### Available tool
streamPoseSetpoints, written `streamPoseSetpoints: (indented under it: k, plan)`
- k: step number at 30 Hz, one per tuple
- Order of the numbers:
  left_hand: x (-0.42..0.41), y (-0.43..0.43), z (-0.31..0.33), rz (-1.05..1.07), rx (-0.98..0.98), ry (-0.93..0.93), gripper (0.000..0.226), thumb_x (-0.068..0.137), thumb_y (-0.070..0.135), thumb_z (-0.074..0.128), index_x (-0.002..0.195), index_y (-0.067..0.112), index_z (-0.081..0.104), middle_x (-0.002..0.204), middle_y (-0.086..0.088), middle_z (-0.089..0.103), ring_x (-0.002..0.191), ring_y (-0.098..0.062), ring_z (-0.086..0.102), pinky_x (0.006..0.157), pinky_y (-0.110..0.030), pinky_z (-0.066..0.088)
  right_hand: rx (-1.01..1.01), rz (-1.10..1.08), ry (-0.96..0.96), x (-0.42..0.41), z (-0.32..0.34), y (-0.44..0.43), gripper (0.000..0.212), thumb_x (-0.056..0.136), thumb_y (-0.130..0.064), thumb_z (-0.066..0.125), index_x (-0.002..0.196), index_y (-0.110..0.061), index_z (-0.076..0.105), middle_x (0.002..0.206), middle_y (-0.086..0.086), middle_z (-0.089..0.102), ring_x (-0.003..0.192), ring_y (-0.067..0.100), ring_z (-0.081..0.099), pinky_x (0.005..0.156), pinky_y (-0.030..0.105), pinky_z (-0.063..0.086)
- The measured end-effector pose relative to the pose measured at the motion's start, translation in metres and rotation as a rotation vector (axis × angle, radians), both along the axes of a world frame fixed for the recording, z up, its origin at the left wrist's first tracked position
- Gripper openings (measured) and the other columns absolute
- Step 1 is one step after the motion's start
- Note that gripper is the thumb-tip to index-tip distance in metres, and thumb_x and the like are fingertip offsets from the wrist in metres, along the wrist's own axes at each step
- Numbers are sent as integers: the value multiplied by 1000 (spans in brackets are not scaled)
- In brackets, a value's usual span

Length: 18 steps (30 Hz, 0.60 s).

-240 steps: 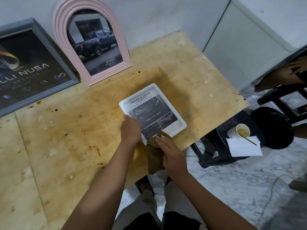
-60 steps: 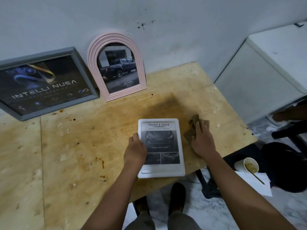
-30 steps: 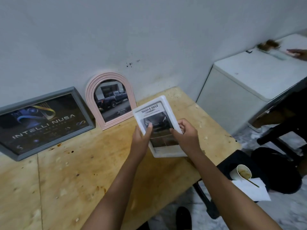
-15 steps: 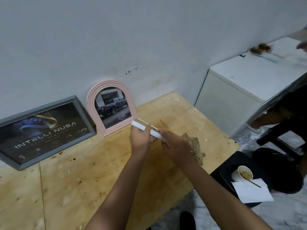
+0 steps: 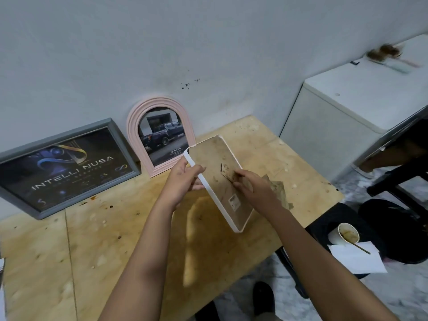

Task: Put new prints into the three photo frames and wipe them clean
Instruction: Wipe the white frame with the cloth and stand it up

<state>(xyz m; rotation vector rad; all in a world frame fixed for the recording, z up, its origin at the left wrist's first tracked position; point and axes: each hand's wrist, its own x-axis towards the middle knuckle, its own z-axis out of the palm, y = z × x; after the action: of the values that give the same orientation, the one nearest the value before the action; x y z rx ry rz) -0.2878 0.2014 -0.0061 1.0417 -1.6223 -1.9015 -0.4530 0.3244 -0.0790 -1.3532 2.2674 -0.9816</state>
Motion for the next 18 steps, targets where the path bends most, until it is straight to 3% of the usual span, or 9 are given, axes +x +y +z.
streamPoseSetpoints:
  k: [2, 8, 12, 15, 18]
  plan:
    - [2, -2, 0, -7, 23, 2, 19, 92, 7, 52, 109, 15, 55, 86, -7, 70, 62, -17, 69, 54, -22, 56, 3, 57, 71, 1, 1, 3, 36, 90, -24, 60, 122, -9, 57, 119, 8, 60, 108, 23, 56, 92, 37, 47]
    - [1, -6, 18, -126, -31, -96, 20, 91, 5, 51, 110, 13, 55, 76, -5, 67, 50, -12, 64, 45, -18, 50, 118, 218, 40, -3, 11, 7, 40, 88, -29, 60, 124, -16, 49, 113, -1, 49, 97, 9, 49, 81, 22, 45]
    - [-8, -3, 26, -177, -103, -152, 22, 89, 6, 54, 109, 15, 54, 77, -4, 68, 55, -16, 66, 48, -21, 51, 157, 155, 118, -2, 17, -1, 30, 80, -26, 63, 107, -15, 54, 99, -3, 45, 86, 11, 46, 68, 24, 39]
    - [-23, 9, 29, -166, -278, -187, 21, 87, 11, 55, 106, 19, 56, 82, -8, 66, 63, -21, 62, 54, -30, 53, 191, 2, 336, -3, 23, -13, 19, 81, -24, 56, 98, -16, 57, 102, 0, 52, 100, 21, 46, 77, 32, 40]
    - [-43, 17, 30, -61, -389, -194, 16, 86, 18, 56, 101, 24, 56, 85, 5, 63, 68, -18, 62, 62, -36, 56, 254, -128, 529, -11, 29, -21, 27, 87, -27, 50, 110, -23, 63, 118, -1, 53, 112, 22, 41, 83, 34, 34]
